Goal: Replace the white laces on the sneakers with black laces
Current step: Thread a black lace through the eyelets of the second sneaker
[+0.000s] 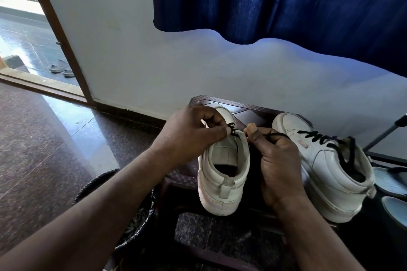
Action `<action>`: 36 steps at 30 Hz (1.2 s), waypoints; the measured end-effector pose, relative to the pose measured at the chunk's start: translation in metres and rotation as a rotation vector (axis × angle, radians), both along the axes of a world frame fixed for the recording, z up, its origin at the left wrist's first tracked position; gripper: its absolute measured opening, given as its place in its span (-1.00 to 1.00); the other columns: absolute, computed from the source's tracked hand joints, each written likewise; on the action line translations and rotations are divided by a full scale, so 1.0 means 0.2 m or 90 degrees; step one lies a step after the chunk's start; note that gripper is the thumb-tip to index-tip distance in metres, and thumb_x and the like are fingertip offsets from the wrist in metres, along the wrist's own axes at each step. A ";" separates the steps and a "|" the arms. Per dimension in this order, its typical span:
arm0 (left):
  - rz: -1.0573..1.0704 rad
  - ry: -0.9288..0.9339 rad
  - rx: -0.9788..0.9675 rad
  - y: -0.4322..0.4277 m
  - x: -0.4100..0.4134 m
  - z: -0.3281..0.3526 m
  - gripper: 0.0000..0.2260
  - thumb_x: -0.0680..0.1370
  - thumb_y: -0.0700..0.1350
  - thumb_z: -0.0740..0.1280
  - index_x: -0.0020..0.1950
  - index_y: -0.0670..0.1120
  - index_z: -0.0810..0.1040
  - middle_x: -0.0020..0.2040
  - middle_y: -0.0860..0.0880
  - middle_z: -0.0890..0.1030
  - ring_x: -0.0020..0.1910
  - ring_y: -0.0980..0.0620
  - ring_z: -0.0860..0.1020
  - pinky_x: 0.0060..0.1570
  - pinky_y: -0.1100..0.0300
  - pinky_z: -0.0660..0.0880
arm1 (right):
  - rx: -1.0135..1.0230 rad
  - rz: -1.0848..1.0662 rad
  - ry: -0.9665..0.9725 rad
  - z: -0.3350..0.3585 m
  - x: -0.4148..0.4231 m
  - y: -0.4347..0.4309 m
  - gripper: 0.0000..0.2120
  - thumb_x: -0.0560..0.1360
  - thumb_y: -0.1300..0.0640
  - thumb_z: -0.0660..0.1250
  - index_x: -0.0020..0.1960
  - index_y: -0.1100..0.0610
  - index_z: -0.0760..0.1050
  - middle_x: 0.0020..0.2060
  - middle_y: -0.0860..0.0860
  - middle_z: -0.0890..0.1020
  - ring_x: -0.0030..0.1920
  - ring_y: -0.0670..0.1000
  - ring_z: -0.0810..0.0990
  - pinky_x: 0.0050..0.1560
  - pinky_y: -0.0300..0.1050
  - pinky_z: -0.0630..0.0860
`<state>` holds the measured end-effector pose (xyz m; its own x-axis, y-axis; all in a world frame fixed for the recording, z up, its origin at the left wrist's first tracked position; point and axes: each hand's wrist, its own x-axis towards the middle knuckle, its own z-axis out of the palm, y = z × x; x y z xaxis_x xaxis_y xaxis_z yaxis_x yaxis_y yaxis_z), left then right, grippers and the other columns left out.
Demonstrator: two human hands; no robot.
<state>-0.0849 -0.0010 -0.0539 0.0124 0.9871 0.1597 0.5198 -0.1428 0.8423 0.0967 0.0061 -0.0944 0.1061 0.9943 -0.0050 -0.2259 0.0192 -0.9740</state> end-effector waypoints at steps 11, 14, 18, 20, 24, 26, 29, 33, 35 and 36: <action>0.063 0.119 0.092 -0.03 0.03 0.01 -0.88 0.47 0.05 0.53 -0.25 0.12 0.65 -0.22 0.23 0.61 -0.27 0.23 0.55 -0.34 0.43 0.33 | 0.036 -0.043 -0.114 0.03 0.00 -0.03 -0.80 0.50 0.08 0.53 -0.16 0.20 0.63 -0.23 0.09 0.74 -0.20 0.02 0.67 0.04 0.07 0.62; 0.068 0.194 0.162 -0.06 0.02 0.03 -0.89 0.47 0.05 0.50 -0.15 0.11 0.59 -0.20 0.20 0.54 -0.21 0.24 0.51 -0.28 0.39 0.30 | 0.017 -0.036 -0.093 0.02 0.00 -0.03 -0.67 0.46 0.00 0.58 -0.10 0.26 0.60 -0.18 0.22 0.71 -0.19 0.10 0.64 0.06 0.21 0.62; -0.007 0.401 0.261 -0.12 0.05 0.09 -0.91 0.49 0.04 0.33 -0.08 0.10 0.62 -0.12 0.15 0.52 -0.06 0.07 0.44 -0.02 0.14 0.45 | -0.031 -0.014 -0.029 0.03 0.00 -0.03 -0.59 0.56 -0.03 0.48 -0.12 0.34 0.56 -0.28 0.20 0.66 -0.24 0.14 0.61 -0.11 0.11 0.57; -0.023 0.501 0.228 -0.16 0.08 0.11 -0.83 0.50 0.06 0.27 -0.06 0.11 0.65 -0.03 0.14 0.51 0.06 0.02 0.42 0.03 0.07 0.46 | -0.068 0.023 -0.022 0.03 0.01 -0.03 -0.57 0.60 -0.07 0.42 -0.26 0.24 0.52 -0.39 0.10 0.58 -0.35 0.09 0.55 -0.21 0.00 0.51; 0.017 0.582 0.137 -0.17 0.14 0.14 -0.84 0.50 0.09 0.41 0.05 0.12 0.66 0.08 0.11 0.43 0.17 0.00 0.34 0.01 0.10 0.30 | -0.158 0.105 -0.072 0.03 0.04 -0.03 -0.42 0.52 -0.35 0.39 -0.27 0.18 0.44 -0.38 0.15 0.47 -0.35 0.11 0.44 -0.25 -0.01 0.39; 0.021 0.595 0.100 -0.15 0.15 0.14 -0.80 0.48 0.07 0.43 0.09 0.13 0.66 0.12 0.07 0.42 0.18 -0.02 0.33 0.02 0.08 0.30 | -0.176 0.121 -0.124 0.04 0.05 -0.03 -0.35 0.49 -0.45 0.32 -0.30 0.16 0.48 -0.38 0.17 0.50 -0.37 0.13 0.46 -0.27 0.00 0.41; 0.000 0.607 0.096 -0.14 0.15 0.15 -0.83 0.50 0.03 0.41 0.08 0.12 0.66 0.13 0.05 0.40 0.19 -0.05 0.34 0.03 0.07 0.33 | -0.186 0.137 -0.258 0.10 0.08 -0.06 -0.25 0.46 -0.55 0.12 -0.43 0.10 0.51 -0.41 0.18 0.57 -0.41 0.13 0.54 -0.32 -0.05 0.43; -0.026 0.589 0.172 -0.15 0.12 0.14 -0.86 0.51 0.09 0.38 -0.02 0.10 0.67 0.13 0.10 0.38 0.18 -0.02 0.34 0.05 0.04 0.39 | -0.169 0.150 -0.405 0.21 0.10 -0.12 -0.16 0.40 -0.60 0.00 -0.54 0.14 0.40 -0.54 0.19 0.48 -0.51 0.12 0.49 -0.38 -0.12 0.39; -0.031 0.555 0.205 -0.15 0.09 0.14 -0.87 0.51 0.06 0.37 0.01 0.10 0.68 0.16 0.12 0.41 0.19 -0.02 0.35 0.09 0.00 0.43 | -0.075 0.074 -0.408 0.23 0.07 -0.15 -0.19 0.52 -0.51 0.10 -0.55 0.15 0.36 -0.58 0.15 0.47 -0.52 0.11 0.48 -0.34 -0.07 0.41; -0.028 0.534 0.232 -0.15 0.07 0.13 -0.87 0.51 0.03 0.38 0.01 0.11 0.69 0.16 0.13 0.43 0.18 -0.02 0.36 0.07 -0.02 0.45 | 0.003 0.016 -0.419 0.23 0.06 -0.17 -0.23 0.57 -0.44 0.18 -0.50 0.19 0.37 -0.57 0.11 0.48 -0.50 0.11 0.49 -0.31 -0.03 0.43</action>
<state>-0.0701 -0.0315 -0.0274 0.3017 0.8733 0.3824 0.9284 -0.3604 0.0906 0.1078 -0.0272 -0.0481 0.0629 0.9963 0.0578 0.4160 0.0264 -0.9090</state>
